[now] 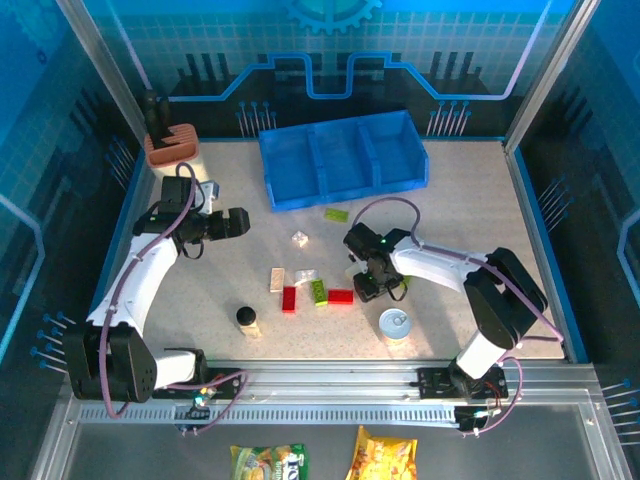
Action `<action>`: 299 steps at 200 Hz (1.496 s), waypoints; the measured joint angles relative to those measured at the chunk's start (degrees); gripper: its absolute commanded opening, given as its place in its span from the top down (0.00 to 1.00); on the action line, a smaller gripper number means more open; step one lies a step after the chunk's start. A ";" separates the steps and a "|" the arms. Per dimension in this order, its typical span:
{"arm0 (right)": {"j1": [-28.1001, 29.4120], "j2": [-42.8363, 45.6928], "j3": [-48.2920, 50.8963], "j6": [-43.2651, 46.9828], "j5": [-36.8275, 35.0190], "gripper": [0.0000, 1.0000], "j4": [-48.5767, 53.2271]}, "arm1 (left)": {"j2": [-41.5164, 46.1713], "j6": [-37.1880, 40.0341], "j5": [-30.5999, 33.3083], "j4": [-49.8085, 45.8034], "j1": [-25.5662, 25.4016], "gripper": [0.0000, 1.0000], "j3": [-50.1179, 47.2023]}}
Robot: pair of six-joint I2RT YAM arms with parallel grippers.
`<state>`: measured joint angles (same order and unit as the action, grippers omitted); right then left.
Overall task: Sort the legos into containers by color
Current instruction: Pick up the lego from the bottom-center of the table, then rotate the container at the top-center of the table.
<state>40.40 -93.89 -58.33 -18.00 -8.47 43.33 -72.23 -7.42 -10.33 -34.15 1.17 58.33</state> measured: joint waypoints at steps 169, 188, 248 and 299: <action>-28.63 -6.47 -26.32 8.57 5.16 0.59 0.79 | 0.00 0.04 -0.02 0.07 0.11 0.01 0.00; -29.77 -11.26 -32.00 9.20 5.68 0.60 0.57 | 0.00 0.04 -0.02 0.15 0.11 0.01 -0.09; -32.41 -24.65 -47.01 9.66 7.93 0.61 -1.49 | 0.07 0.04 -0.02 0.81 0.11 0.01 -0.63; -33.90 -34.56 -56.65 9.03 10.54 0.62 -1.68 | 0.50 0.04 0.00 1.46 0.11 0.01 -1.38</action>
<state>6.50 -128.44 -114.98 -8.97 2.07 41.65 -71.72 -7.38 -10.33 -32.69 1.28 56.95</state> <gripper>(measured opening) 0.397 0.992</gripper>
